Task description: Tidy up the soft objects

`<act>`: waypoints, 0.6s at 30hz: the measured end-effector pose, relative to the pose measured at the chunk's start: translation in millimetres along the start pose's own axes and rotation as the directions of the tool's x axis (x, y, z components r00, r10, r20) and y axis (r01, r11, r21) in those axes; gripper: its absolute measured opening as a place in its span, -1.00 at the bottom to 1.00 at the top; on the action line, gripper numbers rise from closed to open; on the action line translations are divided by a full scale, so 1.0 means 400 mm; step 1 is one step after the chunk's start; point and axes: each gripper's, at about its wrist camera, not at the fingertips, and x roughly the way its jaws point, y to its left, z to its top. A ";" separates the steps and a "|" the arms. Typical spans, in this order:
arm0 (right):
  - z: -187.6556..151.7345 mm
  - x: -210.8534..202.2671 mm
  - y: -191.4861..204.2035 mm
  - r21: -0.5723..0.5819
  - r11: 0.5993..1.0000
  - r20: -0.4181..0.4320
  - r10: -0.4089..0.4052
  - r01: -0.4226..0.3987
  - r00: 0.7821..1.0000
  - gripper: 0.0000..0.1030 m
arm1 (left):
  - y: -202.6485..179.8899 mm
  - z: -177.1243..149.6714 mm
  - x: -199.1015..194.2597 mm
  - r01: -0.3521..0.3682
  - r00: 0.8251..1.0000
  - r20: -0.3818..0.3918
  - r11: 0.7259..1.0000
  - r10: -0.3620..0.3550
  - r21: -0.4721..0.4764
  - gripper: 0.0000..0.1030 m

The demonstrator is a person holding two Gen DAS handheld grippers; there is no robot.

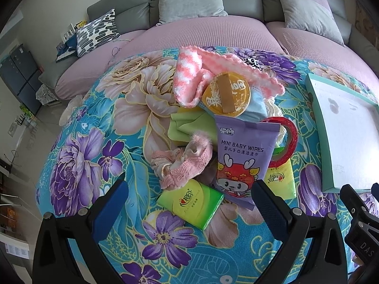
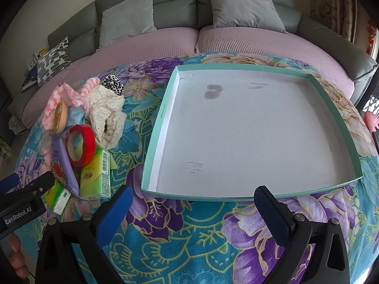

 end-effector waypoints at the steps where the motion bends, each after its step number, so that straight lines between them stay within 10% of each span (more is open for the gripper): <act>1: 0.000 -0.001 0.000 0.001 1.000 0.001 0.000 0.000 1.000 1.00 | 0.001 0.000 0.000 0.001 1.000 0.001 1.000 -0.001 0.000 1.00; 18: 0.002 0.002 0.002 0.005 1.000 -0.003 0.011 -0.011 1.000 1.00 | -0.003 0.004 -0.004 0.003 1.000 0.006 1.000 -0.003 0.000 1.00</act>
